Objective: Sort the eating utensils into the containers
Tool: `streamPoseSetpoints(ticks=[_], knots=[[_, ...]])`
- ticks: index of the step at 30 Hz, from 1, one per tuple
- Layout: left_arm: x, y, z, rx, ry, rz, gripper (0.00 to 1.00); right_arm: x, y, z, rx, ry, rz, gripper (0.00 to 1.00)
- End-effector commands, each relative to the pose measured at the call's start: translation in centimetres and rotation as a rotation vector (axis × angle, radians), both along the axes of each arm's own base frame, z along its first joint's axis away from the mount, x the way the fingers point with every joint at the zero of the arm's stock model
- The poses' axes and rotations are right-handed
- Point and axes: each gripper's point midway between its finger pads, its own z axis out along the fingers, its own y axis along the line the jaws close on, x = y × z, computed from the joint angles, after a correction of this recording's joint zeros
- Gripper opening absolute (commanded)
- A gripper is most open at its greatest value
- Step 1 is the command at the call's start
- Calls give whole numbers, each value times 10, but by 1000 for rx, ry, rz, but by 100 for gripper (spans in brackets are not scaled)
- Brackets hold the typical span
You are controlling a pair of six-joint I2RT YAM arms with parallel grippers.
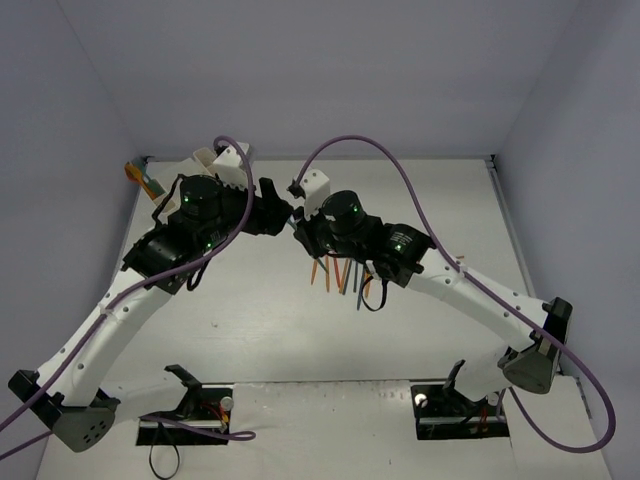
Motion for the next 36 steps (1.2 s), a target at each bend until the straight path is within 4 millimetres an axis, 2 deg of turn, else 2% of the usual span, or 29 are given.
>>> streamPoseSetpoints(ticks=[1, 7, 12, 15, 17, 21, 23, 25, 29, 30, 33, 36], knots=[[10, 6, 19, 7, -69, 63, 59, 1, -9, 49, 109, -83, -41, 0], [15, -6, 17, -2, -49, 38, 55, 2, -10, 52, 107, -97, -44, 0], [19, -13, 13, 8, -42, 24, 45, 4, -8, 49, 110, -95, -48, 0], [21, -17, 13, -2, -48, 12, 33, 6, -7, 49, 111, -100, -51, 0], [22, -19, 12, -4, -51, 11, 19, 7, -6, 50, 110, -108, -52, 0], [27, -18, 10, -10, -69, 31, 7, 10, -7, 50, 103, -121, -57, 1], [30, -15, 15, -21, -95, 50, 2, 11, -7, 49, 98, -126, -58, 7], [33, -12, 14, -11, -108, 66, 0, 12, -6, 48, 94, -127, -61, 22], [47, -1, 14, 37, -139, 98, 0, 16, -7, 43, 79, -129, -74, 44], [49, 1, 14, 44, -143, 104, 0, 16, -8, 43, 78, -129, -76, 46], [71, 25, 16, 48, -144, 161, 0, 19, -14, 40, 63, -136, -94, 54], [103, 62, 25, 56, -184, 246, 0, 24, -30, 35, 47, -141, -135, 61]])
